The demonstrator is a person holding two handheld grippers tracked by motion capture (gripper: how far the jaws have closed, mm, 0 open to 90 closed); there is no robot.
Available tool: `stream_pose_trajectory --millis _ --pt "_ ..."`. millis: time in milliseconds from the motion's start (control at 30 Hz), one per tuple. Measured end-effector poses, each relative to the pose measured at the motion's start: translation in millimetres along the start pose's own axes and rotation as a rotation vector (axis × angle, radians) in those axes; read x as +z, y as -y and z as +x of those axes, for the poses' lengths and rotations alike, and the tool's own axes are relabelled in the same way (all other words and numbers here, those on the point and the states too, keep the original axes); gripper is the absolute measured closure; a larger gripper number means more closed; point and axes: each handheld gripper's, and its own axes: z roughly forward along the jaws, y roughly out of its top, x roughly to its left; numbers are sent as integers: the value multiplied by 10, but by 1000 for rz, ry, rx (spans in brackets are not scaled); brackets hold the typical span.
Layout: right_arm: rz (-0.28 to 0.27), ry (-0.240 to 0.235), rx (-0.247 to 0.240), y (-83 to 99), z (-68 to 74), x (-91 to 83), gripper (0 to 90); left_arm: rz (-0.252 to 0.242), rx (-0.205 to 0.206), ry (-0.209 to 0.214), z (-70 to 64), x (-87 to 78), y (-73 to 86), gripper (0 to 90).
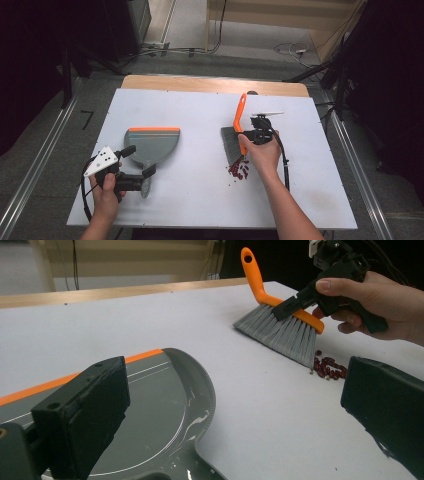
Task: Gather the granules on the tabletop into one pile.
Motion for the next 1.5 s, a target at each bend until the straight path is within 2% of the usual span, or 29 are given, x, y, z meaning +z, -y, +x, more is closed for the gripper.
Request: stream_pose_trajectory --millis 100,200,267,400,467,500,533,633,733,900,967,1000,1033,1067,1100,1133,1167,1233,1267,1367,1500 --pt "-20 -87 -19 8 -5 -30 683 4 -1 -2 -5 8 1 0" --pt "-28 -129 -71 -1 27 -85 685 6 1 -2 -5 11 1 0" --pt "-29 -130 -115 -10 65 -153 685 5 -2 -1 -4 14 3 0" --pt "-7 -128 -261 -15 132 -324 685 6 0 -3 -5 12 4 0" --pt "21 -136 -352 9 164 -408 685 6 0 -1 -3 14 6 0" --pt "41 -142 -397 34 186 -448 685 6 0 -1 -3 14 6 0" --pt "59 -145 -466 76 216 -491 685 6 -1 -2 -5 15 6 0" --pt "109 -144 -598 198 294 -568 685 8 2 -1 -12 24 7 0" --pt "143 -146 -687 334 360 -627 686 14 1 -1 -19 34 9 0" --pt "176 -176 -756 518 400 -711 686 18 7 -7 -24 41 13 0" --pt "195 -208 -799 590 410 -710 686 17 6 -5 -22 42 14 0" --pt "224 -227 -800 630 418 -695 686 19 7 -6 -20 42 15 0" --pt "250 -232 -793 663 426 -676 686 21 9 -6 -18 42 14 0" --pt "250 -232 -793 663 426 -676 686 20 9 -5 -18 42 14 0" --pt "282 -224 -821 726 438 -616 686 19 9 -5 -20 42 13 0" --pt "293 -213 -827 748 440 -594 686 18 8 -5 -22 42 13 0" --pt "293 -202 -842 763 430 -554 686 18 8 -6 -22 42 13 0" --pt "274 -202 -832 740 397 -533 685 18 8 -6 -21 40 13 0" --pt "266 -196 -861 725 379 -517 683 18 7 -6 -21 39 13 0" --pt "247 -199 -891 669 339 -472 680 20 8 -6 -20 41 14 0" --pt "230 -196 -901 572 290 -424 678 22 9 -6 -19 42 16 0"
